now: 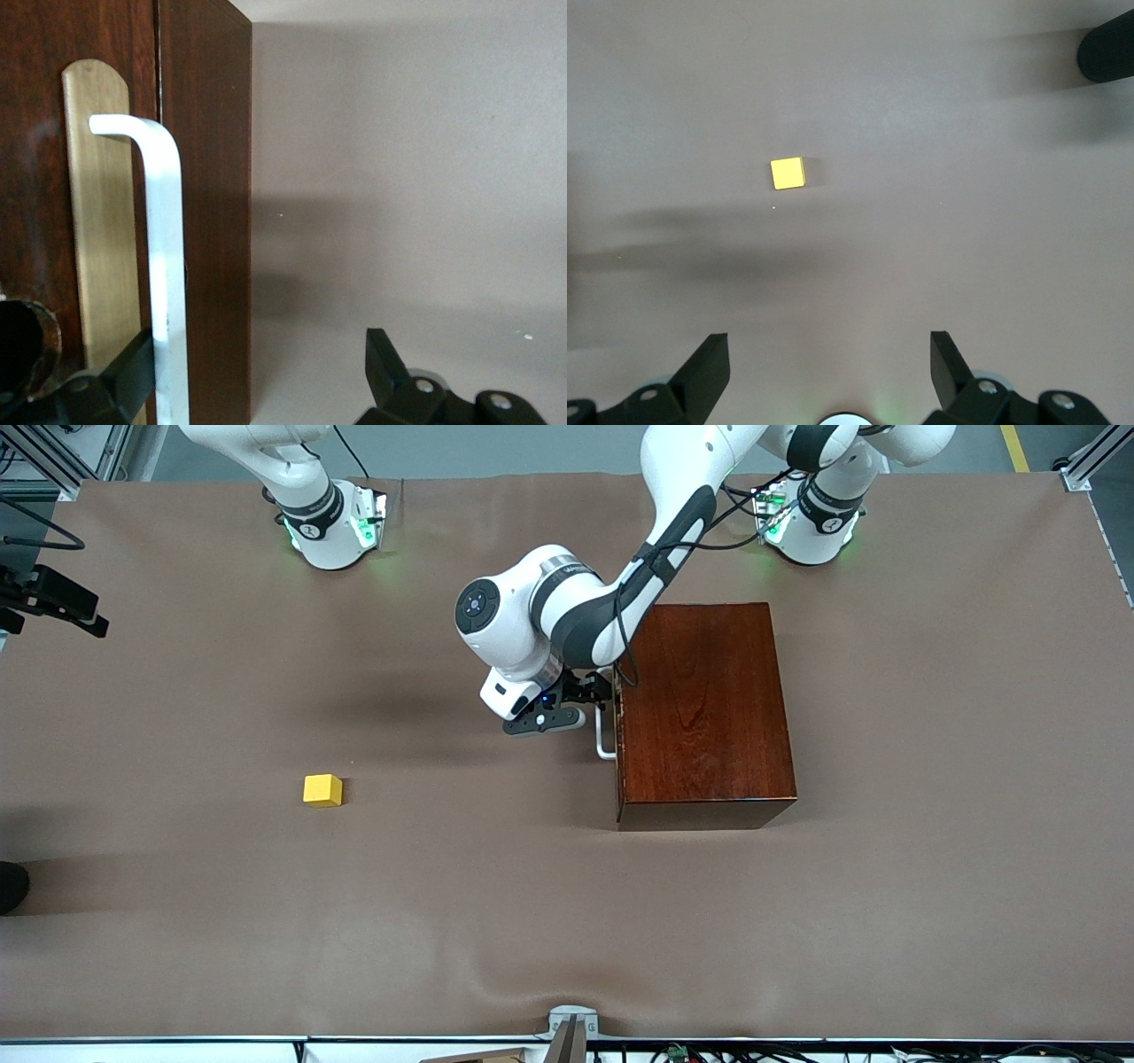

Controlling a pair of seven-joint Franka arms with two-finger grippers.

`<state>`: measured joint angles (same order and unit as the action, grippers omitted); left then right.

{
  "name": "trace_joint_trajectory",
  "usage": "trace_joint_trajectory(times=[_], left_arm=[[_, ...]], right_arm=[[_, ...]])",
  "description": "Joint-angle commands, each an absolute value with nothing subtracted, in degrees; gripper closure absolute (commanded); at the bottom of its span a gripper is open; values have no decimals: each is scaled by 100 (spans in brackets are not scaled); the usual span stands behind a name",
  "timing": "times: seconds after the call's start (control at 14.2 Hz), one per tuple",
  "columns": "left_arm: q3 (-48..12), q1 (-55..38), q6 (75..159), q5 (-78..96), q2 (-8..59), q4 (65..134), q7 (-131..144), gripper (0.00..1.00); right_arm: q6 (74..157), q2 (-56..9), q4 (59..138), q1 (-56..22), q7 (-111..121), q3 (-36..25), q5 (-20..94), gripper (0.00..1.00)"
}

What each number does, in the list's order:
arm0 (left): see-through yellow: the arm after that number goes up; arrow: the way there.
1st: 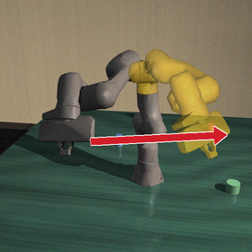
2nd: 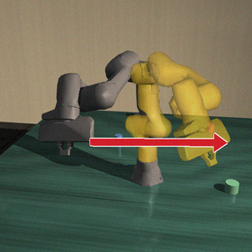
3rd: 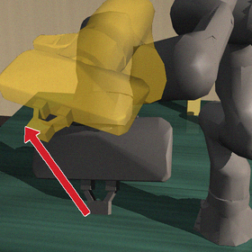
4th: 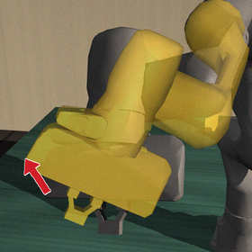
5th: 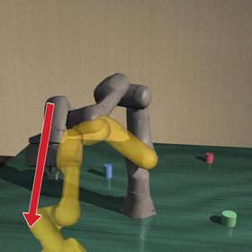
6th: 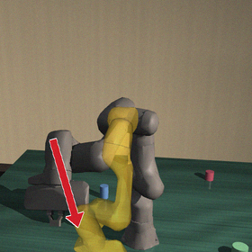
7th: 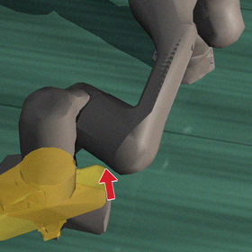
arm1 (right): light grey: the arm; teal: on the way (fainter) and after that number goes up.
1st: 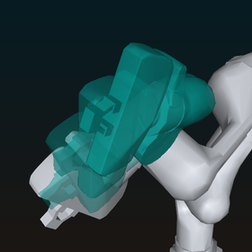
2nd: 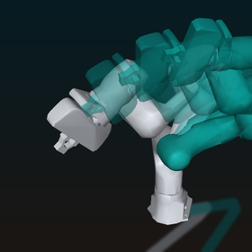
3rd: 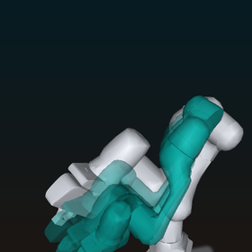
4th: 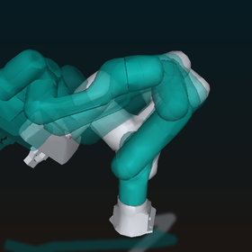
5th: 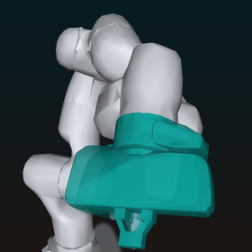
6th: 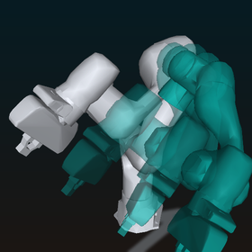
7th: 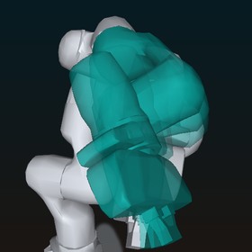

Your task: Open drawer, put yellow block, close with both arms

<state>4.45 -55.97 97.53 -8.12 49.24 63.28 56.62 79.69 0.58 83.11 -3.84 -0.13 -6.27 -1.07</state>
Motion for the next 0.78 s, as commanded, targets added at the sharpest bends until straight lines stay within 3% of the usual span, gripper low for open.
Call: trace_joint_trajectory(times=[0.0, 0.71], left_arm=[[466, -5643, 10115, -721, 5106, 6108, 5897, 0], [308, -5695, 11223, -440, 5115, 6082, 6776, 0]], right_arm=[[7919, 26, 8227, -334, 35, -598, -132, 0], [7910, 26, 8227, -325, 35, -598, -132, 0]])
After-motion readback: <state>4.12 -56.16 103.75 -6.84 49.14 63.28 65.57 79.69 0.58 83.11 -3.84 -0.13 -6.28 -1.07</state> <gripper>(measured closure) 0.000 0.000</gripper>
